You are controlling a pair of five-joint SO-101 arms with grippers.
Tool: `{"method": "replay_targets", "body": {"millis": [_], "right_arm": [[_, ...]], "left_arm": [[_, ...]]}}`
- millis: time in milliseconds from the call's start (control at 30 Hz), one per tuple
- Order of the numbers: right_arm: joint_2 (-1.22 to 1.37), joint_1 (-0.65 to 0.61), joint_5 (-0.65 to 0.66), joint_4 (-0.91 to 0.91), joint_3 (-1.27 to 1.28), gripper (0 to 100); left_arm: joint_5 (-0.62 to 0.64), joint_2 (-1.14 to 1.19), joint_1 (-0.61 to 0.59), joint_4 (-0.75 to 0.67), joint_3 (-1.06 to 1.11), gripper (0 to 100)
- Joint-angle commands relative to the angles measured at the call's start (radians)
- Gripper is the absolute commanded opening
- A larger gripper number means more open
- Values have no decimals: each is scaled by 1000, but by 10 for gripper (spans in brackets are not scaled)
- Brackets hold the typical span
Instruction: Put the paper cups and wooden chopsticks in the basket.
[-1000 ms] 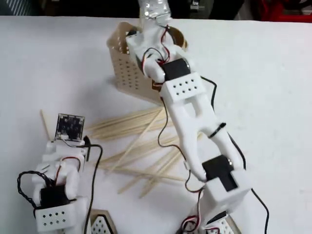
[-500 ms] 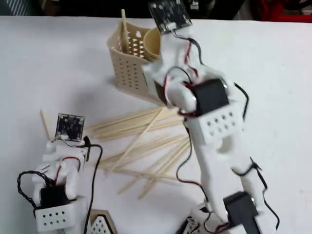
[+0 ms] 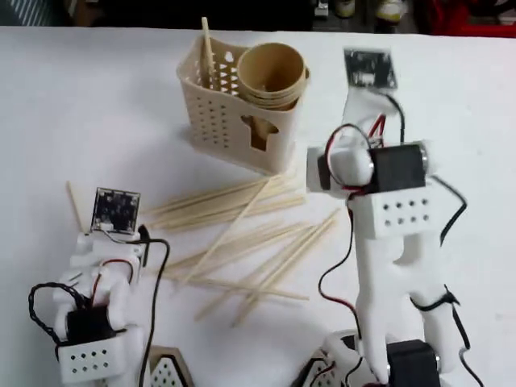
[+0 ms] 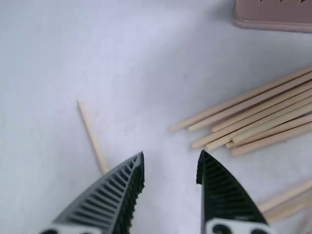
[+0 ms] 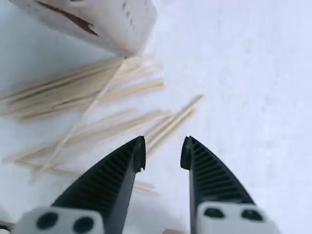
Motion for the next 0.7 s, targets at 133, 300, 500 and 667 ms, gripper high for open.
{"method": "replay_targets", "body": {"millis": [133,300,500,667], "right_arm": [[-24,44,-109,-289,351,131],[56,44,-175,-381,450,142],[278,45,-199,-412,430,219],[423,67,-213,-481,384,219]], "left_arm": [[-5,-10,-8,-17,-8,188],[-5,-10,-8,-17,-8,188],[-5,-10,-8,-15,-8,188],[-5,-10,-8,-15,-8,188]]}}
